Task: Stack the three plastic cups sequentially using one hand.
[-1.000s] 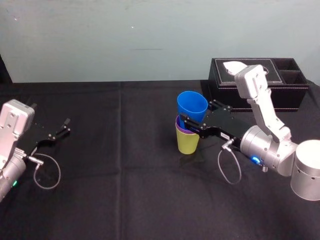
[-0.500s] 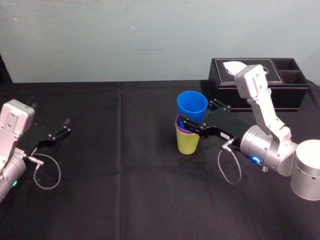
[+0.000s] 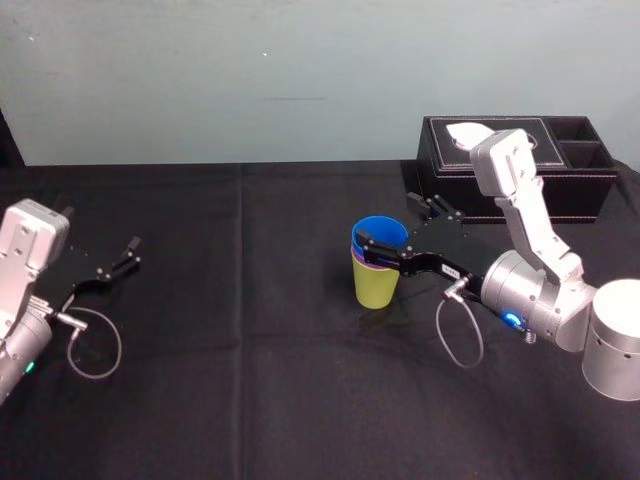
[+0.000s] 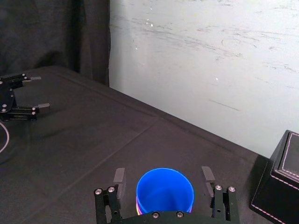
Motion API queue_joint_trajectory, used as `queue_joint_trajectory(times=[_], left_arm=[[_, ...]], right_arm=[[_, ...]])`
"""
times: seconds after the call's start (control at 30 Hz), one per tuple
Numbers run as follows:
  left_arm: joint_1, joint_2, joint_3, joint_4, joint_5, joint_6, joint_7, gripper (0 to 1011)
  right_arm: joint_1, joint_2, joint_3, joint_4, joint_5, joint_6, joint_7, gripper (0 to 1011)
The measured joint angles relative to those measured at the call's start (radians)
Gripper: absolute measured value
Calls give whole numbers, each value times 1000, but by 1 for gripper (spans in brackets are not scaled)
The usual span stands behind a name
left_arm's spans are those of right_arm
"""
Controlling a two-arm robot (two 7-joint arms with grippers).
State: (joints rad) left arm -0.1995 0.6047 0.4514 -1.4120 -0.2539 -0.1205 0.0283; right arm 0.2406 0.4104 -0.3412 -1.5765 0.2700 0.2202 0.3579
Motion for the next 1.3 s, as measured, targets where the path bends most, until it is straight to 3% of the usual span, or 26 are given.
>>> queue_joint_trajectory(times=[0.37, 0.9, 1.3], left_arm=[[0, 0, 0, 0, 0, 0, 0, 1010], [0, 0, 0, 0, 0, 0, 0, 1010], [0, 0, 0, 0, 0, 0, 0, 1010]], right_arm=[[-10, 2, 8, -11, 1, 0, -4, 1004], [-159, 65, 132, -96, 8, -58, -56, 1004], [-230, 86, 206, -68, -8, -106, -66, 1004]])
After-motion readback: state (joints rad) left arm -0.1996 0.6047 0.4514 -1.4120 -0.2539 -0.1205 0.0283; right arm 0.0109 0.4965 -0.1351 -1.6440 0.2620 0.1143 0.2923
